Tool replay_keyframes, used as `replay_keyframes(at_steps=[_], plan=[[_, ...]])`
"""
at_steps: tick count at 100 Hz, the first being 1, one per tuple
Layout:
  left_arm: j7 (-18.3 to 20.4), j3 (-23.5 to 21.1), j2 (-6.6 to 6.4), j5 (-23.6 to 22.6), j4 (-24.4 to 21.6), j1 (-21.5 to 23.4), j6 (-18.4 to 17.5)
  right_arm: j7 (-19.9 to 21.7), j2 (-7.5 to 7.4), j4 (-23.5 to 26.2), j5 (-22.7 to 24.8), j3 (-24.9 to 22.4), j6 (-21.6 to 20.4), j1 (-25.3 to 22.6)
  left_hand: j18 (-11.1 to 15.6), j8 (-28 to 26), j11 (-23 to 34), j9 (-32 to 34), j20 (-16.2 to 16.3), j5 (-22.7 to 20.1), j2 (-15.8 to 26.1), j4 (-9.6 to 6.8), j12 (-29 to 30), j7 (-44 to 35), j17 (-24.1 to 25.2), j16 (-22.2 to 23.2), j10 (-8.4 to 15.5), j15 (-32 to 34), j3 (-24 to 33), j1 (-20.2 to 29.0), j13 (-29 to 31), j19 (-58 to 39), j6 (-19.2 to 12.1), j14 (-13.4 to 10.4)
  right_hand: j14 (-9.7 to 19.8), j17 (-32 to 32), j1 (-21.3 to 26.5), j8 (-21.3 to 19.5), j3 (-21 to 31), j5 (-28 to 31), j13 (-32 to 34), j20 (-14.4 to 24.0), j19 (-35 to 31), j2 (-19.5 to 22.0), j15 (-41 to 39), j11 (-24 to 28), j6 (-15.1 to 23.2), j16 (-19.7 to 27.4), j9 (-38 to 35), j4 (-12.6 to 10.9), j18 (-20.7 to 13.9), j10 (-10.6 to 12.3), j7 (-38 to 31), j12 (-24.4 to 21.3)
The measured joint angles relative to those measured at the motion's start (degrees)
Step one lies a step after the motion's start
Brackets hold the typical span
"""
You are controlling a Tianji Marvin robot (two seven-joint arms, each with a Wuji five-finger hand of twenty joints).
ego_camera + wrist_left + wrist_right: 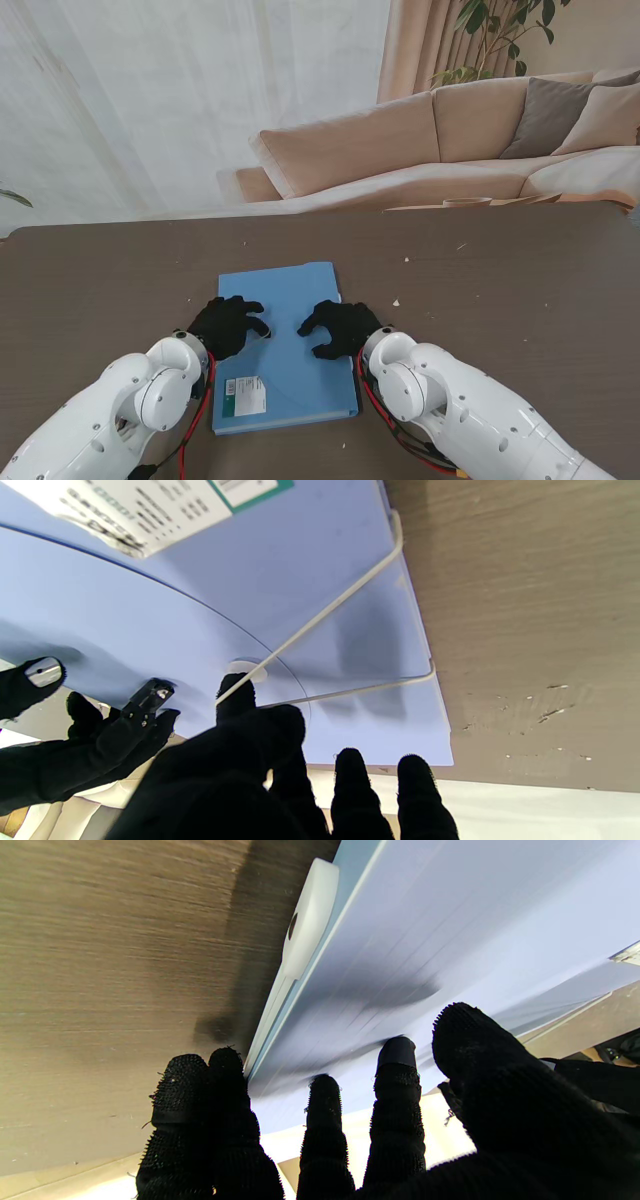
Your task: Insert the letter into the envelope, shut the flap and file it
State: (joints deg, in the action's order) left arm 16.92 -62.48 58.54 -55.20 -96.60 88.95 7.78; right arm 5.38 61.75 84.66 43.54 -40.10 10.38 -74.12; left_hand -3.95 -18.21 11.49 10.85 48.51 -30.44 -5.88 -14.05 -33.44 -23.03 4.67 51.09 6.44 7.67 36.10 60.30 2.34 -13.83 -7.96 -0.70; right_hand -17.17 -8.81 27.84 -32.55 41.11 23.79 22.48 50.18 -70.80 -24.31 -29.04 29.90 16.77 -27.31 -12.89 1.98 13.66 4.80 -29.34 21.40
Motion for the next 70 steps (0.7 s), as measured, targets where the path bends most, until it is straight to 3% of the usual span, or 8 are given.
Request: replay_keyframes(at_steps=[3, 15, 21, 34, 53, 70], plan=[[-0.13, 0.05, 0.0, -0.41, 0.06, -0.04, -0.05, 0.01, 0.0, 0.0, -0.01, 0.0, 0.0, 0.01, 0.0, -0.05, 0.54, 0.0, 0.75, -0.01, 0.0, 0.76, 0.0, -0.1, 0.06, 0.1, 0.02, 0.0, -2.51, 1.79, 0.0, -0.25, -0.46, -0.02, 0.0, 0.0, 0.0, 0.0, 0.0, 0.0, 0.0, 0.0, 0.0, 0.0, 0.0, 0.0, 0.0, 0.0, 0.0, 0.0, 0.0, 0.0, 0.0, 0.0], [-0.16, 0.24, -0.02, -2.66, 0.13, -0.17, -0.19, 0.06, 0.0, 0.0, -0.03, 0.0, 0.0, 0.03, 0.0, -0.05, 1.3, 0.01, 3.78, -0.01, 0.0, 11.27, 0.0, -0.12, 0.43, 1.46, 0.55, 0.97, -12.8, 7.81, 0.0, -0.94, -2.77, -0.03, 0.0, 0.0, 0.0, 0.0, 0.0, 0.01, 0.0, 0.0, 0.0, 0.0, 0.0, 0.0, 0.0, 0.0, 0.0, 0.0, 0.0, 0.0, 0.0, 0.0], [-0.02, 0.42, -0.07, -4.06, 0.14, -0.28, -0.33, 0.07, 0.0, 0.01, -0.03, 0.01, -0.01, 0.04, 0.0, 0.1, 1.97, 0.02, 5.24, 0.16, 0.0, 13.4, 0.0, -0.11, 0.53, 2.16, 0.66, 1.94, -16.38, 8.85, 0.0, -1.14, -3.9, 0.03, 0.0, 0.0, 0.0, 0.0, 0.0, 0.02, 0.0, 0.0, 0.0, 0.0, 0.0, 0.0, 0.0, 0.0, -0.01, 0.0, 0.0, 0.0, 0.0, 0.0], [-1.28, 0.84, -0.13, -5.29, 0.65, -0.54, -0.93, 0.06, 0.0, 0.01, -0.13, 0.0, -0.05, 0.05, -0.07, 0.05, 3.52, 0.04, 9.34, -0.03, -3.42, 13.79, 0.0, -0.91, 0.82, 2.2, 0.66, 4.36, -16.81, 7.26, 0.0, -2.43, -4.04, 0.66, 0.0, 0.01, 0.0, 0.0, 0.0, 0.04, 0.0, 0.0, 0.0, 0.0, 0.01, -0.02, 0.0, 0.0, -0.63, 0.0, 0.0, 0.0, 0.0, 0.0], [-2.28, 1.21, -0.2, -6.6, 1.47, -0.74, -2.03, 0.04, 0.01, 0.01, -0.22, -0.01, -0.06, 0.05, -0.32, 0.68, 3.53, 0.04, 10.11, 3.26, -7.7, 14.38, 0.34, -0.94, 0.82, 2.21, 0.8, 4.96, -17.09, 3.96, 0.0, -2.44, -4.05, 0.94, 0.0, 0.01, 0.0, -0.01, 0.0, 0.04, 0.0, 0.0, 0.0, 0.0, 0.01, -0.02, -0.01, 0.0, -0.63, 0.0, 0.0, 0.0, 0.0, 0.0], [-1.75, 1.66, -0.44, -6.37, 1.8, -0.94, -2.22, 0.08, 0.0, -0.01, -0.24, 0.02, -0.05, 0.08, -0.39, 3.21, 3.55, 0.04, 10.21, 8.35, -8.42, 14.38, 0.66, 0.67, 0.83, 2.21, 0.92, 4.99, -16.3, 3.22, 0.0, -2.44, -4.07, 1.01, 0.0, 0.01, 0.0, -0.01, 0.0, 0.04, 0.0, 0.0, 0.0, 0.0, 0.01, -0.02, -0.01, 0.0, -0.63, 0.0, 0.0, 0.0, 0.0, 0.0]])
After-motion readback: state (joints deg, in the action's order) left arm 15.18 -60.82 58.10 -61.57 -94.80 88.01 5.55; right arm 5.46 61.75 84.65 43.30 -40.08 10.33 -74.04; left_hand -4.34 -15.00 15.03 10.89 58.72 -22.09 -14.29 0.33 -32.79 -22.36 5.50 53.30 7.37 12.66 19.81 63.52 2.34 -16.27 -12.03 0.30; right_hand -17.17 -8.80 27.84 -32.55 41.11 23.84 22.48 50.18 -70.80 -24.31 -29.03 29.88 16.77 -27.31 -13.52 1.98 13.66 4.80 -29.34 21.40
